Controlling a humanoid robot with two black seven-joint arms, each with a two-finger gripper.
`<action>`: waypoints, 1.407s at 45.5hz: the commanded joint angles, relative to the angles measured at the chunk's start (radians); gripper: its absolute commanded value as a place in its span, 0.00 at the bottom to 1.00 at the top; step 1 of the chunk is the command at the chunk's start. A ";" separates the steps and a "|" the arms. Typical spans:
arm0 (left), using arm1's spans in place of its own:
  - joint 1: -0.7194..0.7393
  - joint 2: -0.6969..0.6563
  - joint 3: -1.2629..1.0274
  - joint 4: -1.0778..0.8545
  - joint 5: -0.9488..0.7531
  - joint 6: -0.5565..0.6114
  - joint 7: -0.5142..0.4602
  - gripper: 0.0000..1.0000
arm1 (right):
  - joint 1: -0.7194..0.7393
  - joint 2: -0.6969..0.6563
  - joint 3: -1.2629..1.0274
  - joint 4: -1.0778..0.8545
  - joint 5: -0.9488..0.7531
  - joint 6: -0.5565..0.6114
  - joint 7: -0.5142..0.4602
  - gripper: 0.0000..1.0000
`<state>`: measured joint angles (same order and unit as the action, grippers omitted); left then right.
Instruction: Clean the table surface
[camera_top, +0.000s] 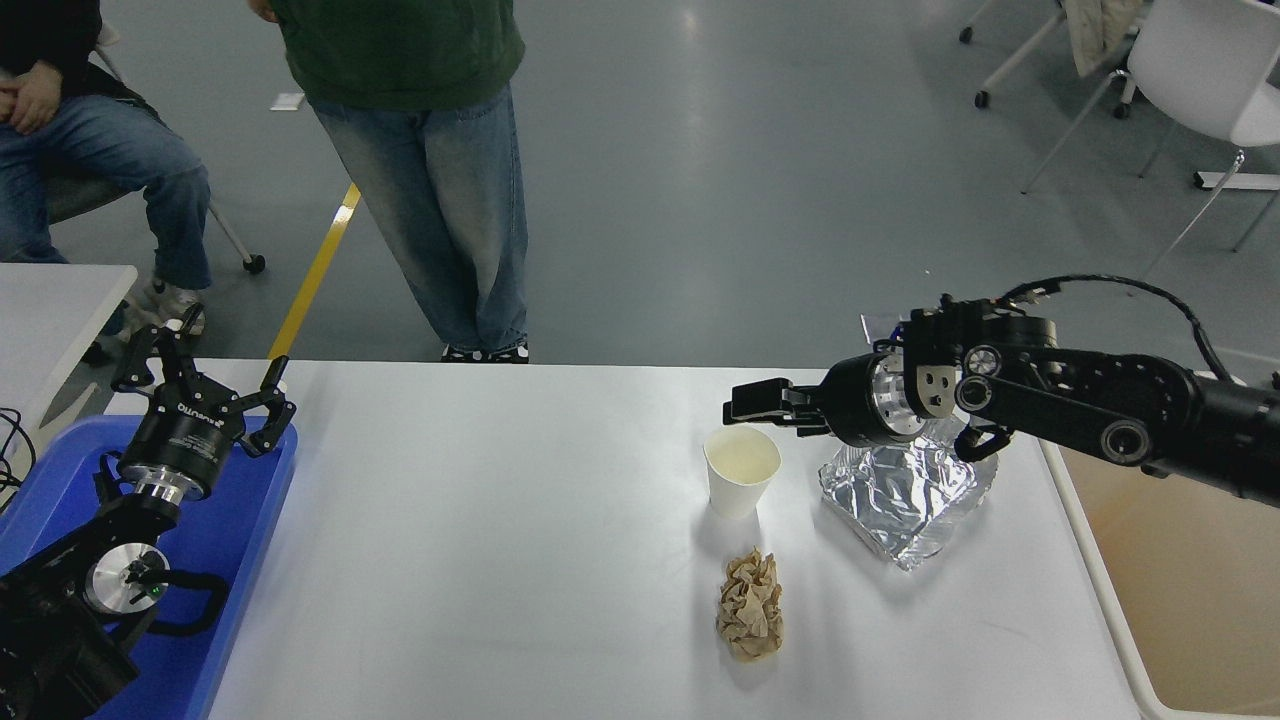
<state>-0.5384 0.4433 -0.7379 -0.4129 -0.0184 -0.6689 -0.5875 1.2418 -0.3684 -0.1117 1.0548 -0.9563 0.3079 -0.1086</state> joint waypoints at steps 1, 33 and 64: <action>0.000 0.000 0.000 0.000 0.000 0.000 0.000 1.00 | 0.019 0.101 -0.109 -0.156 -0.079 -0.026 0.004 1.00; 0.000 0.000 0.000 0.000 0.000 0.000 0.000 1.00 | -0.024 0.197 -0.168 -0.269 -0.090 -0.026 0.063 1.00; 0.000 0.000 0.000 0.000 0.000 0.000 0.000 1.00 | -0.005 0.197 -0.283 -0.269 -0.096 -0.032 0.182 0.63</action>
<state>-0.5385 0.4433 -0.7379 -0.4130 -0.0184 -0.6688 -0.5875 1.2315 -0.1716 -0.3631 0.7854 -1.0510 0.2816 0.0260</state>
